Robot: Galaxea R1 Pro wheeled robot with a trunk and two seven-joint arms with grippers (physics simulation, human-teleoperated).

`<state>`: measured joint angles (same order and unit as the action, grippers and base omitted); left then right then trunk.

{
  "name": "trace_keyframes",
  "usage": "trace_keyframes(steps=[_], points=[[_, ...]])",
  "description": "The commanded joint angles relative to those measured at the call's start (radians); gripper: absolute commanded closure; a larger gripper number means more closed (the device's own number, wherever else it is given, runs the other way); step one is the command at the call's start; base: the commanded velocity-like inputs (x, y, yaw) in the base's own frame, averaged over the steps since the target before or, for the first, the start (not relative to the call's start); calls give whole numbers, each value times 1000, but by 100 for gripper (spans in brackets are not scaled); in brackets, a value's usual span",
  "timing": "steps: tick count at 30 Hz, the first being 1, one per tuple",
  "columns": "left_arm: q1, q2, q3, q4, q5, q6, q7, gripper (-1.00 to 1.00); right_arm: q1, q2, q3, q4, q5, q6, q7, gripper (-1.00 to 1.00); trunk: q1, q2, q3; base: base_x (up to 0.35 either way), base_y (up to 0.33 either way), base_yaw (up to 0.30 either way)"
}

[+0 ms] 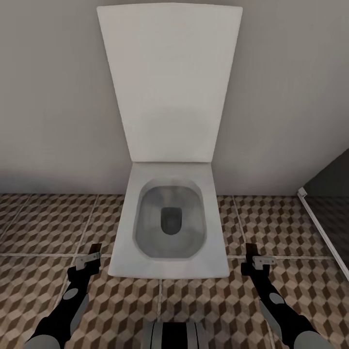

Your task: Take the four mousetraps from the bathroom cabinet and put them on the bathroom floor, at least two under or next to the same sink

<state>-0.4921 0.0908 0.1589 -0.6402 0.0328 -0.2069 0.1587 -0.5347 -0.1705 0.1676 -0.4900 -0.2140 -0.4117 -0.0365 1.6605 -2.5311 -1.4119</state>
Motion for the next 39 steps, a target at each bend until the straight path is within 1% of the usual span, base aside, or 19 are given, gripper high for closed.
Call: trace_keyframes(steps=[1, 5, 17, 30, 36, 39], points=[[0, 0, -1, 1, 3, -3, 2, 100, -1, -1, 9, 1, -11, -5, 0, 100, 0, 0, -1, 0, 0, 0], [0, 1, -1, 1, 4, -3, 4, 100, 0, -1, 8, 1, -11, -6, 3, 100, 0, 0, -1, 0, 0, 0], [0, 3, -1, 1, 4, -8, 4, 100, -1, -1, 9, 2, -11, -7, 1, 100, 5, -3, -47, 0, 0, 0], [0, 2, -1, 1, 3, -9, 4, 100, 0, -1, 10, 5, -11, -7, -2, 100, 5, -3, -47, 0, 0, 0], [0, 2, -1, 1, 3, -10, 5, 100, -1, -1, 10, 5, -11, -7, -2, 100, 8, -4, -70, 0, 0, 0], [0, 1, -1, 1, 3, -11, 5, 100, -1, -1, 10, 5, -11, -7, -3, 100, 8, -4, -70, 0, 0, 0]])
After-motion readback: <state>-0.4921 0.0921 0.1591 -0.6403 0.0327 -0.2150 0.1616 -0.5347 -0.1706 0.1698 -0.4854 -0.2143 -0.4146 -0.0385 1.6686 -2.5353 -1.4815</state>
